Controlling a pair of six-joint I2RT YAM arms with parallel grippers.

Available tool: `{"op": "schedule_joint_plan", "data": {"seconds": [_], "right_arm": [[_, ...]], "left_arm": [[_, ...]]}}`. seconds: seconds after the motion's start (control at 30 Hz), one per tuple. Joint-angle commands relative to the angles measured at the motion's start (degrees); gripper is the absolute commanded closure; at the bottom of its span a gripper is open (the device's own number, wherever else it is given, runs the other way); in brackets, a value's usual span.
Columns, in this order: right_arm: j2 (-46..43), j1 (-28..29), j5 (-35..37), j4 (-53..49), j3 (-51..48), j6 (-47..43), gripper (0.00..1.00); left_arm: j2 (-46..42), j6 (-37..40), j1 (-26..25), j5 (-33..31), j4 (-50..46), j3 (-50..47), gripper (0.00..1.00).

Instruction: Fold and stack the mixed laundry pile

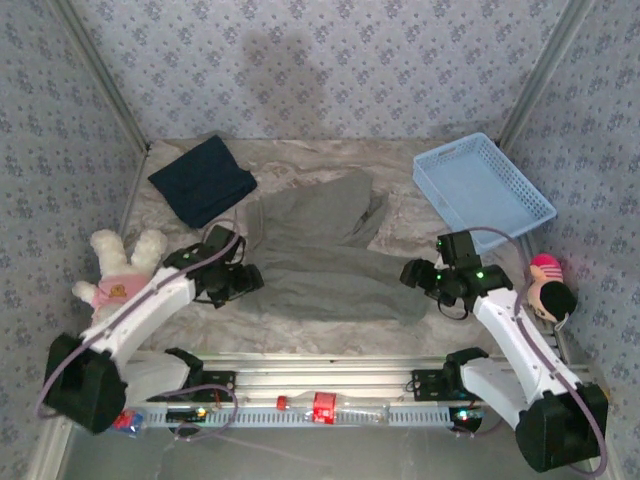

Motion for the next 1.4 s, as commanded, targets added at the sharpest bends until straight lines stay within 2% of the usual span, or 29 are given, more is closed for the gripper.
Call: {"op": "schedule_joint_plan", "data": {"seconds": [0.0, 0.1, 0.23, 0.43, 0.53, 0.63, 0.8, 0.93, 1.0, 1.07, 1.2, 1.3, 1.37], "right_arm": [[-1.13, 1.29, 3.42, -9.86, 1.00, 2.16, 0.26], [-2.36, 3.10, 2.48, -8.76, -2.26, 5.80, 0.25], [-2.21, 4.52, -2.93, -0.14, -8.25, 12.03, 0.24], [-1.63, 4.53, -3.17, 11.58, -14.79, 17.58, 0.27], [0.13, 3.69, -2.93, 18.09, -16.71, 18.65, 0.37], [2.94, 3.35, -2.10, 22.34, -16.39, 17.87, 0.47], [7.56, 2.94, -1.92, 22.97, -13.06, 14.84, 0.50], [9.91, 2.35, -0.67, 22.98, -12.74, 13.26, 0.61], [11.23, 1.83, -0.64, 23.55, -12.77, 12.50, 0.69], [12.50, 1.75, -1.02, 24.09, -12.77, 11.87, 0.75], [13.47, 1.68, -1.44, 23.67, -11.72, 10.05, 0.89], [12.33, 1.67, -0.41, 20.55, -10.00, 8.18, 1.00], [10.61, 1.67, 0.38, 17.41, -9.34, 7.12, 1.00]], "left_arm": [[-6.42, -12.97, -0.67, 3.27, 0.05, -4.92, 0.28], [-10.60, -22.61, -1.69, 3.71, 7.57, -11.69, 0.30], [-11.00, -32.73, -3.24, 2.53, 19.26, -19.08, 0.32], [-4.66, -33.72, -4.06, -1.72, 23.81, -18.80, 0.36], [-1.66, -33.37, -4.04, -3.36, 25.61, -18.66, 0.42], [0.31, -32.82, -3.52, -5.10, 26.91, -18.22, 0.43], [1.19, -30.27, -2.83, -6.63, 26.40, -15.51, 0.42], [1.31, -29.22, -2.40, -8.55, 26.81, -14.95, 0.43], [2.81, -28.73, -1.71, -8.69, 28.55, -15.53, 0.51], [5.29, -27.88, -0.99, -7.39, 30.64, -15.67, 0.63], [8.71, -26.04, -1.49, -5.22, 31.25, -13.80, 0.99], [7.77, -24.95, -2.38, -5.34, 28.54, -12.20, 1.00], [5.71, -24.43, -2.79, -6.11, 25.00, -11.68, 1.00]]}}
